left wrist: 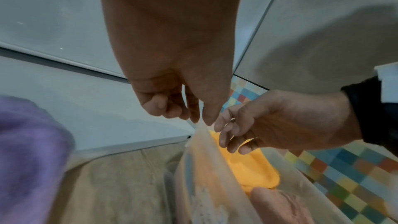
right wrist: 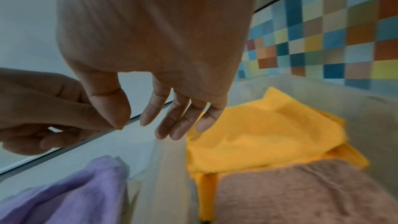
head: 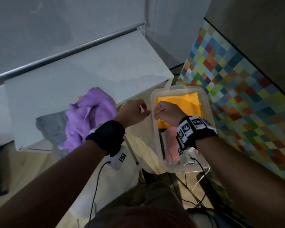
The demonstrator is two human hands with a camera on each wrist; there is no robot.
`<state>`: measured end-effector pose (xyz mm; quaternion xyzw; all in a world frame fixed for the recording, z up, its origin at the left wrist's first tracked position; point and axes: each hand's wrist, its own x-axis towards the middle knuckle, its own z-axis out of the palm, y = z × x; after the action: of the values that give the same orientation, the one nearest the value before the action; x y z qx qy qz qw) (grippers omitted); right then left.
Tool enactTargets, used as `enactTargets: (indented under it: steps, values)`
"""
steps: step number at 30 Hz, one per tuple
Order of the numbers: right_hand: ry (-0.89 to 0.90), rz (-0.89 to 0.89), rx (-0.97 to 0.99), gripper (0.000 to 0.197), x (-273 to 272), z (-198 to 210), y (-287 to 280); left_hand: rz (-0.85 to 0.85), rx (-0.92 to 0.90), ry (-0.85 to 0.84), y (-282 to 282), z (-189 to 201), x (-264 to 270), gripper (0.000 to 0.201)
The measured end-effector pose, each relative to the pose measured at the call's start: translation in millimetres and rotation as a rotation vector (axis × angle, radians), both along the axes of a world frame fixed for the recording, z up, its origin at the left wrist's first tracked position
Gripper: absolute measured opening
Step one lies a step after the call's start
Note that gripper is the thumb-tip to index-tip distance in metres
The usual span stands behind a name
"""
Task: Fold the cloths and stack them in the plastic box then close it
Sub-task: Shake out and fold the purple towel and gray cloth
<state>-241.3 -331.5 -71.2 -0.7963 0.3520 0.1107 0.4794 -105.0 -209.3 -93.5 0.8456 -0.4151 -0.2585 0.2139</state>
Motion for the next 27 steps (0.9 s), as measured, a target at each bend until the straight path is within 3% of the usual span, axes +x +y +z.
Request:
enactTargets:
  steps: [8, 13, 16, 18, 22, 25, 27]
  values:
    - [-0.052, 0.069, -0.019, 0.006, 84.4, -10.7, 67.3, 0.156, 0.071, -0.083, 97.1, -12.4, 78.7, 0.011]
    - [-0.061, 0.141, -0.053, 0.016, 134.2, -42.9, 102.6, 0.319, 0.048, -0.126, 160.7, -57.4, 116.9, 0.058]
    - [-0.014, 0.198, -0.015, 0.017, 153.6, -66.7, 120.4, 0.299, 0.214, -0.085, 183.6, -86.0, 131.4, 0.085]
    - [-0.007, 0.246, 0.022, 0.013, 160.5, -82.6, 130.0, 0.264, 0.264, 0.003, 189.1, -93.0, 130.5, 0.092]
    - [0.034, 0.332, 0.090, 0.044, 162.0, -102.2, 149.5, 0.469, 0.084, -0.017, 192.5, -89.1, 114.1, 0.056]
    - [0.012, 0.322, 0.167, 0.069, 162.6, -112.9, 164.1, 0.550, 0.029, 0.031, 203.5, -92.2, 98.6, 0.057]
    - [-0.014, 0.300, 0.215, 0.079, 162.0, -117.0, 173.4, 0.617, -0.014, 0.124, 210.4, -89.3, 85.4, 0.040]
